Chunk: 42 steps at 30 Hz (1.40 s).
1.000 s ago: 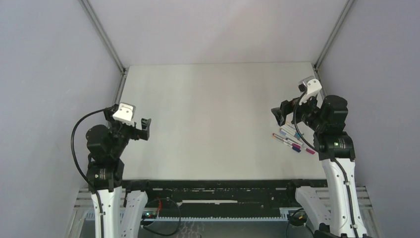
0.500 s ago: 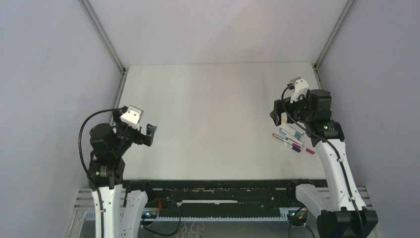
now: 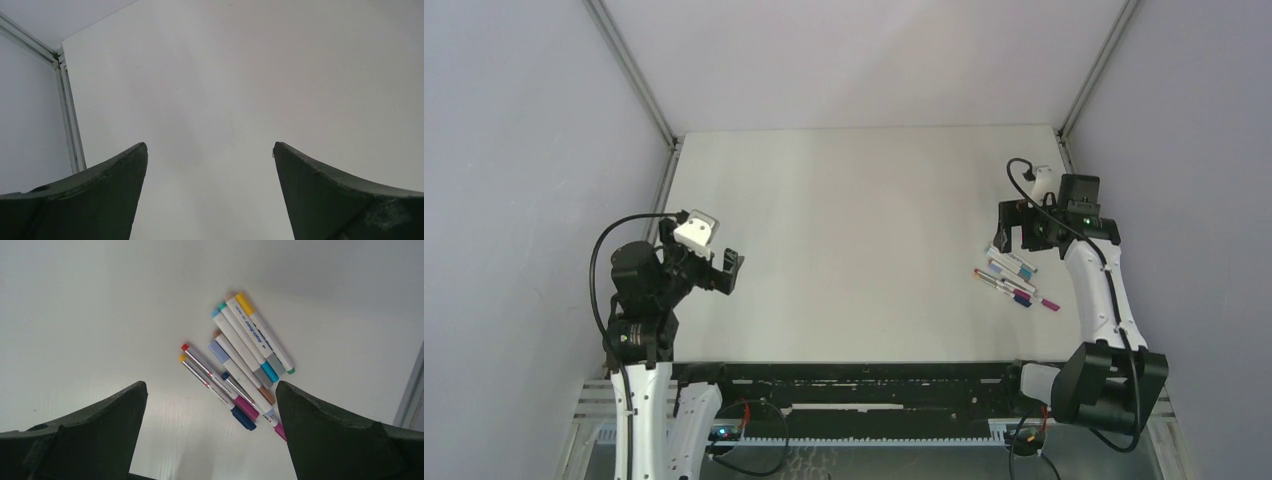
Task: Open the pen caps
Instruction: Pick up the pen from the center of the board.
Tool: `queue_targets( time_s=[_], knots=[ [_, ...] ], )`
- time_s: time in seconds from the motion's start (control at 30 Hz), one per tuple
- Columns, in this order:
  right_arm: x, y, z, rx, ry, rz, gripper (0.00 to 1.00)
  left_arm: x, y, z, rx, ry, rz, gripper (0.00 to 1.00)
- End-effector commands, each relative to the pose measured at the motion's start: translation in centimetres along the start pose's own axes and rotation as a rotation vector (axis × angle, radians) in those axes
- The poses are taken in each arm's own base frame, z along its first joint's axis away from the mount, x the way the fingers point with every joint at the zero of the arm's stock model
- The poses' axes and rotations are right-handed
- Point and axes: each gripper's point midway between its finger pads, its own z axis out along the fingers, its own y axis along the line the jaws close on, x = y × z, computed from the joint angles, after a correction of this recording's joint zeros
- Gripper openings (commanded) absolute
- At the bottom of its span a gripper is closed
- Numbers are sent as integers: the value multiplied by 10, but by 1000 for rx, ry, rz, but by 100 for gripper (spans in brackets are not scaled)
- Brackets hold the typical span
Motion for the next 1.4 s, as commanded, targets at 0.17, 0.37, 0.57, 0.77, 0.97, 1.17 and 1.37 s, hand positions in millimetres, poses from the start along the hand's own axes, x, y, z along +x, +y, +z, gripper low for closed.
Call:
queue_targets(
  time_s=[0.17,0.37,0.57,0.77,0.97,1.17,1.37],
  knots=[
    [1,-35,12,58,46,-14,100,3,-4,2,26,-12,17,100],
    [13,-65,23,104,95,-37,93,2,-5,2,28,-15,18,100],
    [28,-89,40,148,166,-37,77,2,-5,1,29,-17,20,100],
    [31,-110,58,213,193,-35,66,2,-7,1,39,-18,20,100],
    [32,-118,73,231,227,-32,58,2,-9,1,48,-18,21,100],
    [31,-117,84,245,239,-47,57,2,-9,1,50,-16,21,100],
    [34,-111,94,214,259,-42,56,3,-9,1,50,-14,20,100]
  ],
)
